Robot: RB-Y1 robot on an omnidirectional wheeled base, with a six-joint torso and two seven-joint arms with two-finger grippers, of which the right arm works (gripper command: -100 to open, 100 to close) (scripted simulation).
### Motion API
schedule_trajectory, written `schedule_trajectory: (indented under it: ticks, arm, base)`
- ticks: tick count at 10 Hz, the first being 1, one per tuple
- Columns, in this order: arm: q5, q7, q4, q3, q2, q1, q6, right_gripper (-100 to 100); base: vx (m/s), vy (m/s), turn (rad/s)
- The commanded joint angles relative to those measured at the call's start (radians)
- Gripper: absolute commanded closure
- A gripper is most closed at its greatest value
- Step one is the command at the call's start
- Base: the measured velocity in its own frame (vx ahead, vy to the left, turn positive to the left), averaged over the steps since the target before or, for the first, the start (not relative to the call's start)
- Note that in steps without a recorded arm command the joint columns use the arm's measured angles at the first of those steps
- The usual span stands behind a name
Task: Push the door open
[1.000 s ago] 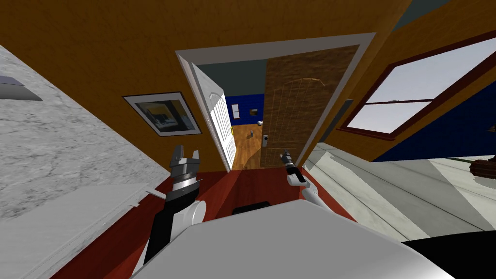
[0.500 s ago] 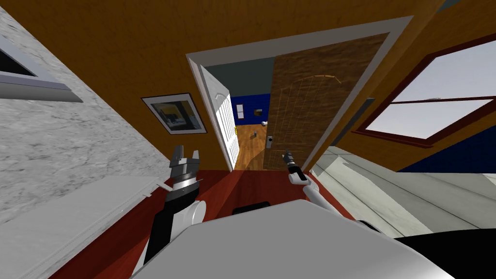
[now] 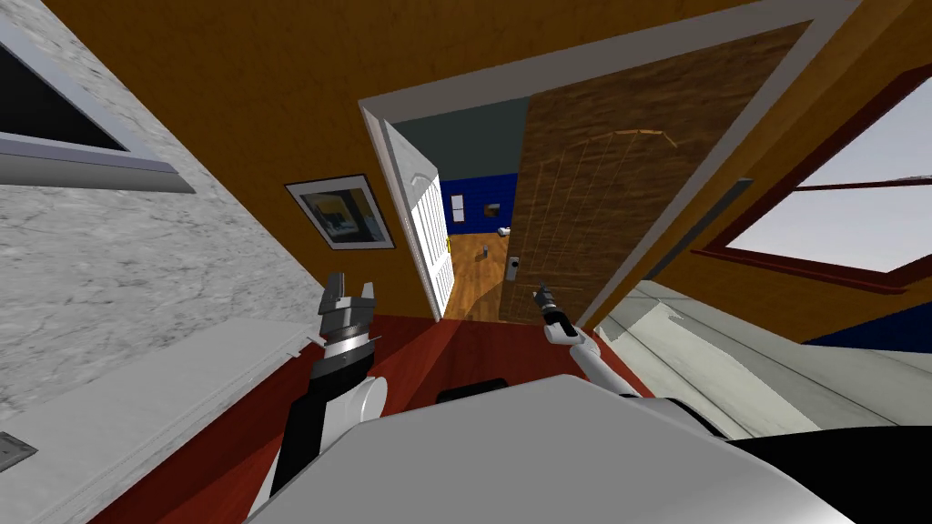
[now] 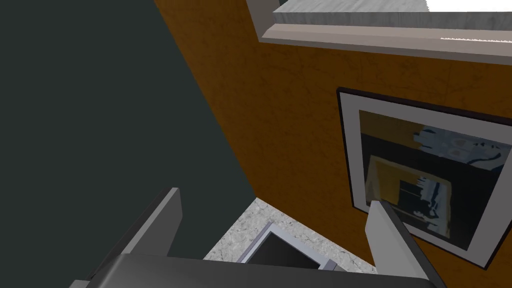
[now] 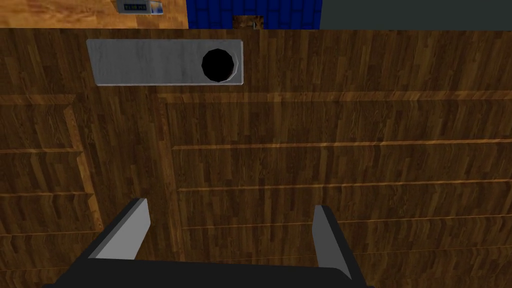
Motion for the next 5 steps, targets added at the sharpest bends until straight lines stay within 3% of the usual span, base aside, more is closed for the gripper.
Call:
schedule_trajectory:
  ticks: [1, 2, 5]
  arm:
    - [-0.007, 0.001, 0.04, -0.007, -0.016, -0.016, 0.005, -100]
    - [-0.014, 0.0, 0.098, -0.013, -0.034, -0.043, 0.003, -100]
    - [-0.023, 0.0, 0.169, -0.021, -0.057, -0.076, 0.002, -100]
  base:
    - [0.059, -0.026, 0.176]
    - [0.08, -0.034, 0.312]
    - [0.07, -0.038, 0.157]
